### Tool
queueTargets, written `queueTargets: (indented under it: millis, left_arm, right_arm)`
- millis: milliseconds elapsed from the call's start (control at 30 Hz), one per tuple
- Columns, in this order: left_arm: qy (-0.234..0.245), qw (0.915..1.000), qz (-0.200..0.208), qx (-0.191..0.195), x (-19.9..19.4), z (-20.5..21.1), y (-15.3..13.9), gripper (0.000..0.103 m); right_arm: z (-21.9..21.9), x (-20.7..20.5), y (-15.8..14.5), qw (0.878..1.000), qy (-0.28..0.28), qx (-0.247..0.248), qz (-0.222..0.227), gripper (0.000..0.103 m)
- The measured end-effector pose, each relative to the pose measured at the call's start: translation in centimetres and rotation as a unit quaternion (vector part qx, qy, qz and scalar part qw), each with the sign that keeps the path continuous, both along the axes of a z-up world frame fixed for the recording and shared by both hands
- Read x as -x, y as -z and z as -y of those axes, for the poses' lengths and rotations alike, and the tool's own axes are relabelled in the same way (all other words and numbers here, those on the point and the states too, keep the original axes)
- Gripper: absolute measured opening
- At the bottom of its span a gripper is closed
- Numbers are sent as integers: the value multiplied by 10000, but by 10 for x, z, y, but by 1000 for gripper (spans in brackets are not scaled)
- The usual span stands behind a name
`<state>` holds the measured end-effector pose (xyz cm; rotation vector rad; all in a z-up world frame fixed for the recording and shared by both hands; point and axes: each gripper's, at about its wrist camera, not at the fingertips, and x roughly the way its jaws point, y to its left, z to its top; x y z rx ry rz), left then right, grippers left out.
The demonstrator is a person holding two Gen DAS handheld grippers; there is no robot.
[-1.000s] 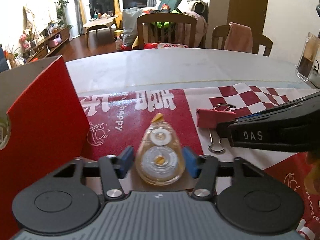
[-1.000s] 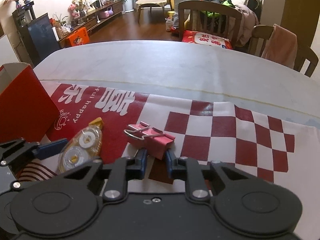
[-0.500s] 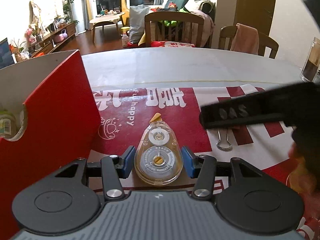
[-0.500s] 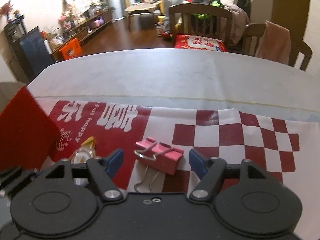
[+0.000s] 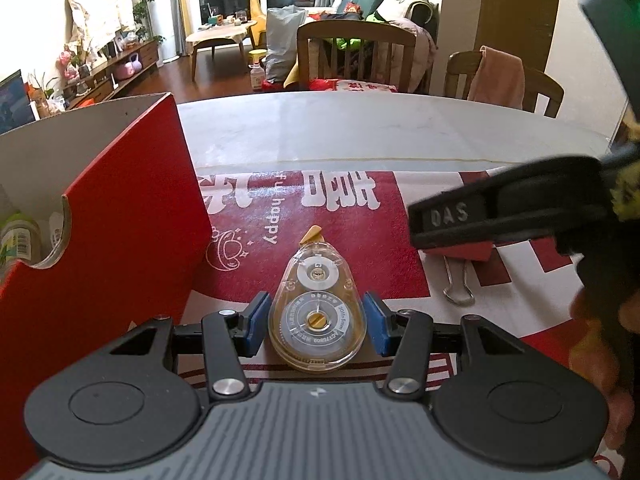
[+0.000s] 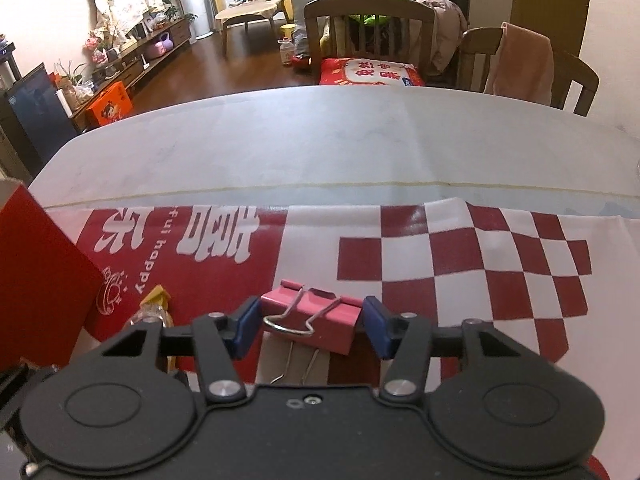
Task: Organize rigid objects
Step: 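Carry the tape roller and pink binder clip over the shoebox with both tools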
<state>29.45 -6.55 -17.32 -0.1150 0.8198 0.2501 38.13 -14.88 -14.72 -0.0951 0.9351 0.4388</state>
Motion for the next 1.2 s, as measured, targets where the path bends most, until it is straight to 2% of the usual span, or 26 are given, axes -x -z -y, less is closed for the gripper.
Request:
queueTargets:
  millis: [433,833,1200]
  left_arm:
    - [45,9995,-62,311,16,4,-20,50]
    - [374,9974,195,580,51,14,-72,50]
    - [662,9947,457,644,88,-4,-128,50]
  right_arm:
    - [37,44,-44,9993,-365,-41,105,54]
    - [56,99,-102,9976,-547,-181,390,54]
    - [46,140,-148,9943,-732,-416,653,54]
